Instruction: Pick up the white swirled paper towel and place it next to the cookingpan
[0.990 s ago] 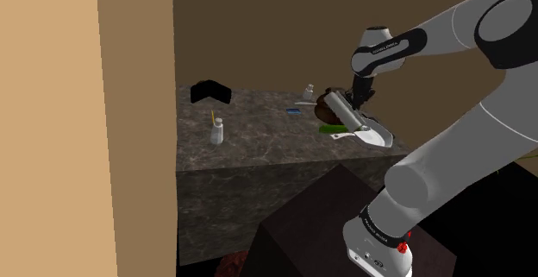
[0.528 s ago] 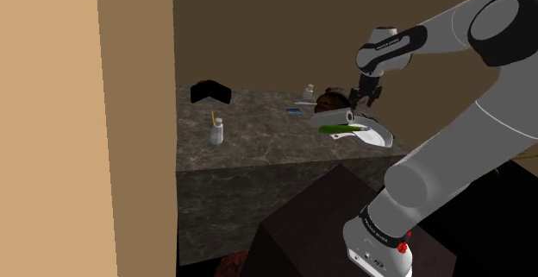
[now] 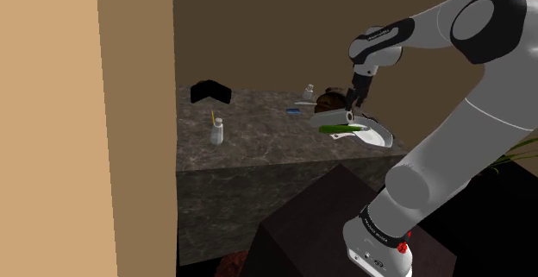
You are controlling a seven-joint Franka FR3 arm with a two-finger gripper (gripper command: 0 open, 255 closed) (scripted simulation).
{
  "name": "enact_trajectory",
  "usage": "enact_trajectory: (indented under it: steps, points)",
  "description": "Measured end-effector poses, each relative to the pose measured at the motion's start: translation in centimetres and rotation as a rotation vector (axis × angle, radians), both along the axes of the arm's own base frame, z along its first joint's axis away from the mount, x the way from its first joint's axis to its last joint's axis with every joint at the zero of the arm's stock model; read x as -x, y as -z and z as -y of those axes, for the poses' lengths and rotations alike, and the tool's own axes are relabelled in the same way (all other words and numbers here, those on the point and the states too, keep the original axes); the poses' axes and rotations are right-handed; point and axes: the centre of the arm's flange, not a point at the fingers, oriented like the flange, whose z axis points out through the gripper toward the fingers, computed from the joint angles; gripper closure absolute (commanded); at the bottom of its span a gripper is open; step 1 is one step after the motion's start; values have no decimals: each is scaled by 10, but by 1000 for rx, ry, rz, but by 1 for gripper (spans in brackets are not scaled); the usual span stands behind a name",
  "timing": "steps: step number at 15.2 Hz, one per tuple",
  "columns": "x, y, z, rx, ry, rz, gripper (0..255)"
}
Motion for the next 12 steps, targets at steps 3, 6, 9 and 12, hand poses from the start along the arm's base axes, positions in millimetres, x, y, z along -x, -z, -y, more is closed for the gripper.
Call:
enact_trajectory:
  steps: [3,6,9,12]
  points:
    - [3,15,-1,-2,-3,-1,0]
    - [4,19,-1,-2,-4,0,0]
    - [4,19,-1,-2,-4,0,0]
    - [6,22,-5,-25,-3,-27,255]
